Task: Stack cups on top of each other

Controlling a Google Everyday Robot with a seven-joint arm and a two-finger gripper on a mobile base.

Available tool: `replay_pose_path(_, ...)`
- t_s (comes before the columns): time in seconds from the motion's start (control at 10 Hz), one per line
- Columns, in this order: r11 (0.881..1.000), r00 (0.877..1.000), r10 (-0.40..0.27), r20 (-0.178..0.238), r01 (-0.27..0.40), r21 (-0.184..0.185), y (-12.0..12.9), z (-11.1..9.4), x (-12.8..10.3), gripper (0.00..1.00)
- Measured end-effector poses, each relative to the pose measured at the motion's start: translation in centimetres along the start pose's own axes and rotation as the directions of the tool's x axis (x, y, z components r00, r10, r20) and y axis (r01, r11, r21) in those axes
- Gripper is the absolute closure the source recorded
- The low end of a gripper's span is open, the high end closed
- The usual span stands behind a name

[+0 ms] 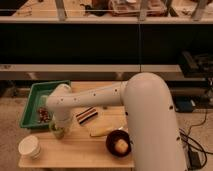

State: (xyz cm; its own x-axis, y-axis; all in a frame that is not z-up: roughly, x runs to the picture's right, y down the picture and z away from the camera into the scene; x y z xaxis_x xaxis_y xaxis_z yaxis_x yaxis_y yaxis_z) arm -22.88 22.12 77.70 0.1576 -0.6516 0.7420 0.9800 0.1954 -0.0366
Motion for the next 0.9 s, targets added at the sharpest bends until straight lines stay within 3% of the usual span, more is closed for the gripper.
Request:
replay_pose_path(0.1, 1.000, 1.000, -0.002, -0.002, 0.002, -0.005, -0.2, 0.1, -0.1, 0.85)
replay_pose_path(0.4, 1.000, 0.999, 0.007, -0.035, -0.008, -0.021, -0.1, -1.6, -0.4, 0.86)
replay_pose_path(0.6, 1.000, 0.997, 0.009, -0.070, -0.009, 0.000, -0.3, -5.1, -1.0, 0.86)
replay_pose_path(0.8, 0.998, 0.995, 0.000, -0.095, 0.006, 0.065, -0.8, -9.7, -1.9, 0.86)
replay_pose_path(0.9, 0.991, 0.995, -0.015, -0.103, 0.029, 0.129, -1.2, -12.3, -2.4, 0.86)
